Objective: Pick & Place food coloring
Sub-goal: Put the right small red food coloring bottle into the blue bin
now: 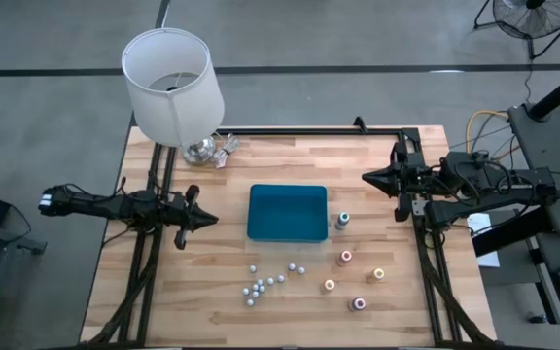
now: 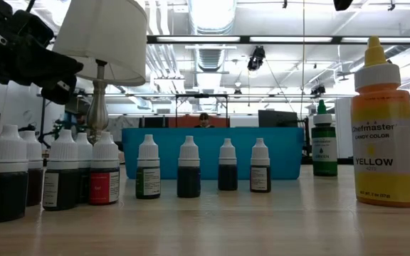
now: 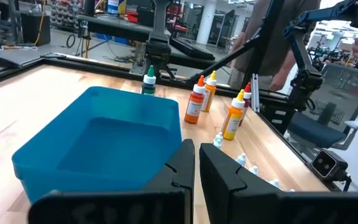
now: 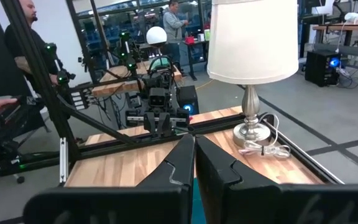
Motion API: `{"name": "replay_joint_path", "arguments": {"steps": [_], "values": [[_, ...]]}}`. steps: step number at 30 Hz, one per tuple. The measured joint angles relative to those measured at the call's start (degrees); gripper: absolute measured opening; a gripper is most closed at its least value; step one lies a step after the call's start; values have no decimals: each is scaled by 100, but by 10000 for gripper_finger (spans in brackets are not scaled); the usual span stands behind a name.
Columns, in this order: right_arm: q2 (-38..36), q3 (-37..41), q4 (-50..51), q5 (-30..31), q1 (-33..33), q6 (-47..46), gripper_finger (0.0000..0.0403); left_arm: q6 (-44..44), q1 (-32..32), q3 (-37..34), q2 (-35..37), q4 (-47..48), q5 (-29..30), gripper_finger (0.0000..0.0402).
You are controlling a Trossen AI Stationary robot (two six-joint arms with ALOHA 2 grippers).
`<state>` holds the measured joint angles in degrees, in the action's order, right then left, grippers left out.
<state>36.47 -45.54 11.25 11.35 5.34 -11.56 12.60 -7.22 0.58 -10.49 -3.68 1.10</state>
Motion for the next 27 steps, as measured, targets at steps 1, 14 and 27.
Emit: {"name": "replay_joint_path", "arguments": {"steps": [1, 14, 27], "values": [[0, 0, 0, 4, 0, 1, 8, 0, 0, 0, 4, 0, 0, 0], [0, 0, -2, 9, 0, 29, 8, 2, 0, -11, 471, 77, 4, 0], [0, 0, -3, 7, 0, 27, 8, 2, 0, -17, 875, 88, 4, 0]]}}
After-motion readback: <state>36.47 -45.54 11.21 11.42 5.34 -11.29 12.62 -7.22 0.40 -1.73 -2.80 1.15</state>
